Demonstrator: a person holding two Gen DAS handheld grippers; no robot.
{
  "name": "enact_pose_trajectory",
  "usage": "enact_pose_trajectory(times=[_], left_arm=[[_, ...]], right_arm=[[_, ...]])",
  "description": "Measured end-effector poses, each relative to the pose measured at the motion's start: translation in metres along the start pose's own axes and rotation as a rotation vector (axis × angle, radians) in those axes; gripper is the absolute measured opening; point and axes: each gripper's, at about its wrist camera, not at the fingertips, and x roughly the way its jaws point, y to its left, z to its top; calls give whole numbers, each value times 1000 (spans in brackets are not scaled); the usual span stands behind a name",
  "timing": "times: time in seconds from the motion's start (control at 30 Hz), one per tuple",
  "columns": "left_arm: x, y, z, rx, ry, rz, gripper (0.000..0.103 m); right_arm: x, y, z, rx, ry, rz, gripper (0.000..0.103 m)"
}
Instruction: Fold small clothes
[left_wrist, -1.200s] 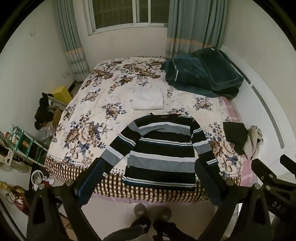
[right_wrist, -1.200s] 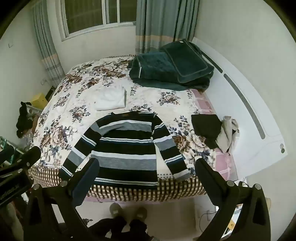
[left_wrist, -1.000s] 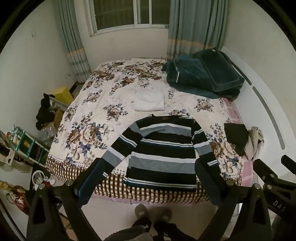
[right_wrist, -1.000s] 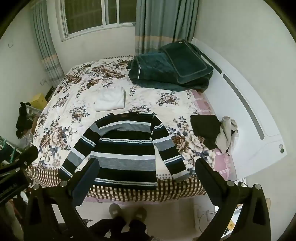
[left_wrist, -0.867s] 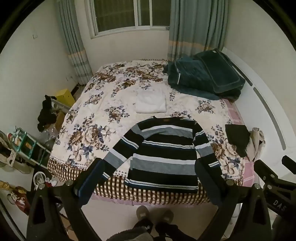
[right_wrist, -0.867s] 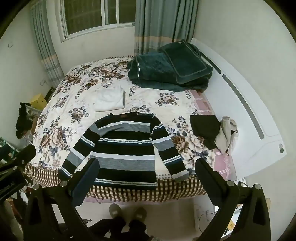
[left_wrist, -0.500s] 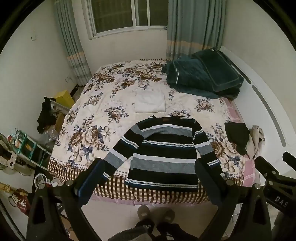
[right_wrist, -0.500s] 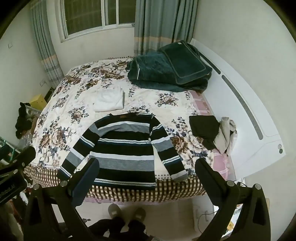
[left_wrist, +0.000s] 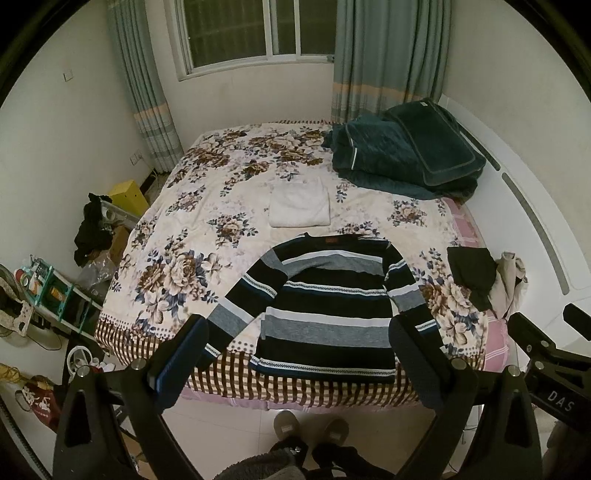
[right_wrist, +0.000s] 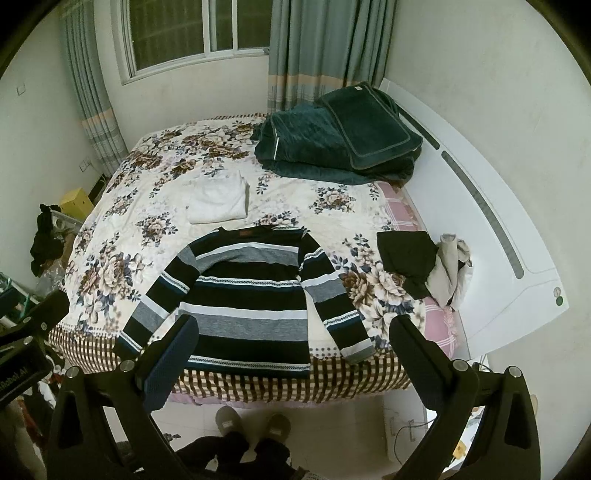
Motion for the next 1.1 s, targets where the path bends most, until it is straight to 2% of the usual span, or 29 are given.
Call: enact_pose_trajectory(times=[1.1], left_arm=[[-5, -1, 6, -1, -11, 0, 100]], right_arm=[[-13, 7, -1, -3, -16, -3, 103]])
